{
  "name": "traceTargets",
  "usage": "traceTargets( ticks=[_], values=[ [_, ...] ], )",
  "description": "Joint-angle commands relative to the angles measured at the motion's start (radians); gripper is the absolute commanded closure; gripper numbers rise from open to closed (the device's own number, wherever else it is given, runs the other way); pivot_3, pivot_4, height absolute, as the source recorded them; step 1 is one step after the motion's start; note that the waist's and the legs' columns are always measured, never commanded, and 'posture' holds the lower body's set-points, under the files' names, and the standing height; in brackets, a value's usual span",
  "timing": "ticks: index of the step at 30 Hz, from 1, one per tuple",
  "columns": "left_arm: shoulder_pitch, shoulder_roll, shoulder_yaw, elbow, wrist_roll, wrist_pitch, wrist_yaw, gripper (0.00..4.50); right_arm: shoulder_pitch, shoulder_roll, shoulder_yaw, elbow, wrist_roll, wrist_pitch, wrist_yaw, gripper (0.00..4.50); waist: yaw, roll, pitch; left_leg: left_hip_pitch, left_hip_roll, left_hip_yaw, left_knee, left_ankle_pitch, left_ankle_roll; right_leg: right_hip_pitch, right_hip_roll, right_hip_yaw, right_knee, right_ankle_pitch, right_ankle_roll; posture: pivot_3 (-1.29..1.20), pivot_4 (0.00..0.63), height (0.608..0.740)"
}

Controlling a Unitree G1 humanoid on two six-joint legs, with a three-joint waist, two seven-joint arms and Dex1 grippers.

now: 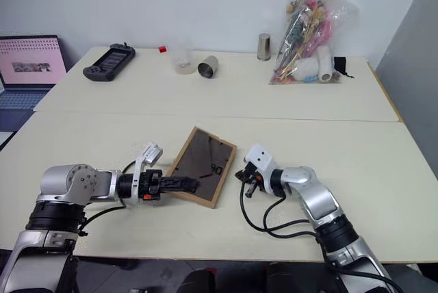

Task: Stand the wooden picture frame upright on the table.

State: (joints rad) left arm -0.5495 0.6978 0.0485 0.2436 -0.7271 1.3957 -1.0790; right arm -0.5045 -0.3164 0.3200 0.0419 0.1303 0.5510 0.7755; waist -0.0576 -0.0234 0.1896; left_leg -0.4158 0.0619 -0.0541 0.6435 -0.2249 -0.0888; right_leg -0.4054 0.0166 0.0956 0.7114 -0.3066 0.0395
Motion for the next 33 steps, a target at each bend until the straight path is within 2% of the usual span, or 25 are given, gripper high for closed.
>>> traceTargets(
  ticks=[1, 5, 8, 11, 15, 22, 25, 30, 33],
  values=[
    [0.012, -0.033, 0.091, -0.087, -0.062, 0.054, 0.062, 3.21, -0.017, -0.039, -0.049, -0.014, 0.009, -0.024, 0.013, 4.5, 0.0, 0.0, 0.0, 0.0, 0.0, 0.0, 0.0, 0.0, 0.0, 0.0, 0.0, 0.0, 0.0, 0.0, 0.0, 0.0, 0.15, 0.74],
    [0.001, -0.087, 0.18, -0.122, -0.075, 0.096, 0.167, 3.21, -0.022, -0.074, -0.129, -0.061, 0.092, 0.062, 0.042, 4.5, 0.002, -0.001, 0.0, -0.001, 0.0, 0.0, 0.0, 0.0, 0.0, 0.0, 0.0, 0.0, 0.0, 0.0, 0.0, 0.0, 0.15, 0.74],
    [-0.018, -0.125, 0.257, -0.149, -0.107, 0.11, 0.219, 3.21, -0.063, -0.095, -0.242, -0.148, 0.262, 0.259, 0.084, 3.99, 0.0, 0.0, 0.001, -0.001, 0.0, 0.0, 0.0, 0.0, 0.0, 0.0, 0.0, 0.0, 0.0, 0.0, 0.0, 0.0, 0.15, 0.74],
    [-0.024, -0.154, 0.298, -0.188, -0.126, 0.109, 0.261, 3.21, -0.118, -0.115, -0.299, -0.204, 0.368, 0.389, 0.093, 3.19, -0.001, 0.0, 0.001, -0.001, 0.001, 0.0, 0.0, 0.0, 0.0, -0.001, 0.0, 0.0, 0.0, 0.0, 0.0, 0.0, 0.15, 0.74],
    [-0.022, -0.191, 0.315, -0.238, -0.147, 0.091, 0.306, 3.21, -0.217, -0.07, -0.343, -0.191, 0.439, 0.478, 0.033, 2.1, -0.003, 0.0, 0.001, -0.001, 0.001, 0.0, -0.001, 0.0, 0.0, -0.001, 0.0, 0.0, 0.0, 0.0, 0.0, 0.0, 0.15, 0.74],
    [-0.034, -0.224, 0.309, -0.271, -0.165, 0.054, 0.347, 3.21, -0.337, 0.029, -0.292, -0.089, 0.413, 0.449, -0.033, 0.51, -0.002, 0.0, 0.001, -0.001, 0.001, 0.0, -0.001, 0.0, 0.0, -0.001, 0.0, 0.0, -0.001, 0.0, 0.0, 0.0, 0.15, 0.74],
    [-0.037, -0.23, 0.299, -0.275, -0.17, 0.044, 0.356, 3.21, -0.372, 0.048, -0.244, -0.033, 0.382, 0.413, -0.027, 0.02, -0.002, 0.0, 0.001, -0.001, 0.001, 0.0, -0.001, 0.0, 0.0, -0.001, 0.0, 0.0, -0.001, 0.0, 0.0, 0.0, 0.15, 0.74],
    [-0.036, -0.239, 0.294, -0.283, -0.177, 0.034, 0.368, 3.21, -0.408, 0.071, -0.185, 0.041, 0.33, 0.353, -0.026, 0.02, -0.002, 0.0, 0.001, -0.001, 0.001, 0.0, -0.001, 0.0, 0.0, -0.001, 0.0, 0.0, -0.001, 0.0, 0.0, 0.0, 0.15, 0.74],
    [-0.022, -0.245, 0.307, -0.302, -0.192, 0.039, 0.382, 3.21, -0.44, 0.122, -0.176, 0.061, 0.342, 0.357, -0.034, 0.02, -0.004, 0.0, 0.001, -0.001, 0.001, 0.0, -0.001, 0.0, 0.0, -0.001, 0.0, 0.0, -0.001, 0.0, 0.0, 0.0, 0.15, 0.74]
  ],
)
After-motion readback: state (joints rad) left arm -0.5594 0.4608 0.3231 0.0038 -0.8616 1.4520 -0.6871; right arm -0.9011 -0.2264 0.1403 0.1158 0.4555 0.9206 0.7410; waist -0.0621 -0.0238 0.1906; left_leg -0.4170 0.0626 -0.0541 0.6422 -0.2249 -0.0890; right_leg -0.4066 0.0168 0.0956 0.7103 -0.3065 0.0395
